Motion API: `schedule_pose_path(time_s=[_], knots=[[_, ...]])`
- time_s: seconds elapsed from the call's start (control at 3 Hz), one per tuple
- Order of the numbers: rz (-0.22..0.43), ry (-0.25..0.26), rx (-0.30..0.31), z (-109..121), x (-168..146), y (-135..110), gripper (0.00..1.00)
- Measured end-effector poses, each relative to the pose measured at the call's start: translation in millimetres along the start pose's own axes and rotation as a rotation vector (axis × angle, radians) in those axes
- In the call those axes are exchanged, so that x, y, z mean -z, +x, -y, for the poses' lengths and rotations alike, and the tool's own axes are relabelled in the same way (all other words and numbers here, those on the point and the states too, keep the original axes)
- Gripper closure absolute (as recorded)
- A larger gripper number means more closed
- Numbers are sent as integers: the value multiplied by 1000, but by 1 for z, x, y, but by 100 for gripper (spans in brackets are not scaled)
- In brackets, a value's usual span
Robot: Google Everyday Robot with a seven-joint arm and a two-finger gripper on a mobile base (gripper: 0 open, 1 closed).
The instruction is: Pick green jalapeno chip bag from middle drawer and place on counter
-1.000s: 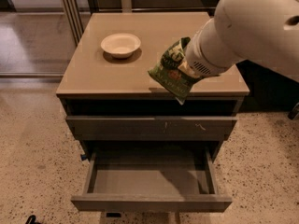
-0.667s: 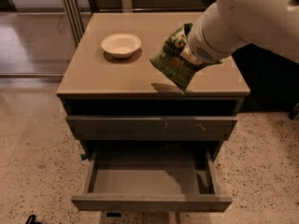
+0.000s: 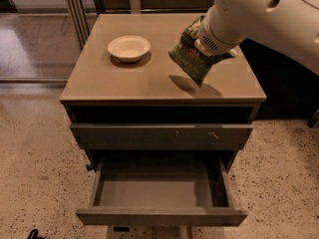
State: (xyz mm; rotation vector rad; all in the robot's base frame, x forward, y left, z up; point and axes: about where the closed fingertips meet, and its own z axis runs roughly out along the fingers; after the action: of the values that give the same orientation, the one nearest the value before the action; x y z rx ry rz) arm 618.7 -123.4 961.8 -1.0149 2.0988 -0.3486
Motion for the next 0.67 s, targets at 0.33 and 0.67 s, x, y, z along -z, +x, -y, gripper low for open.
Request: schedule_pose_path(time_s=[0.33, 0.67], knots=[[-23, 7, -61, 13, -19, 0, 100], [-22, 7, -63, 13, -20, 0, 82]])
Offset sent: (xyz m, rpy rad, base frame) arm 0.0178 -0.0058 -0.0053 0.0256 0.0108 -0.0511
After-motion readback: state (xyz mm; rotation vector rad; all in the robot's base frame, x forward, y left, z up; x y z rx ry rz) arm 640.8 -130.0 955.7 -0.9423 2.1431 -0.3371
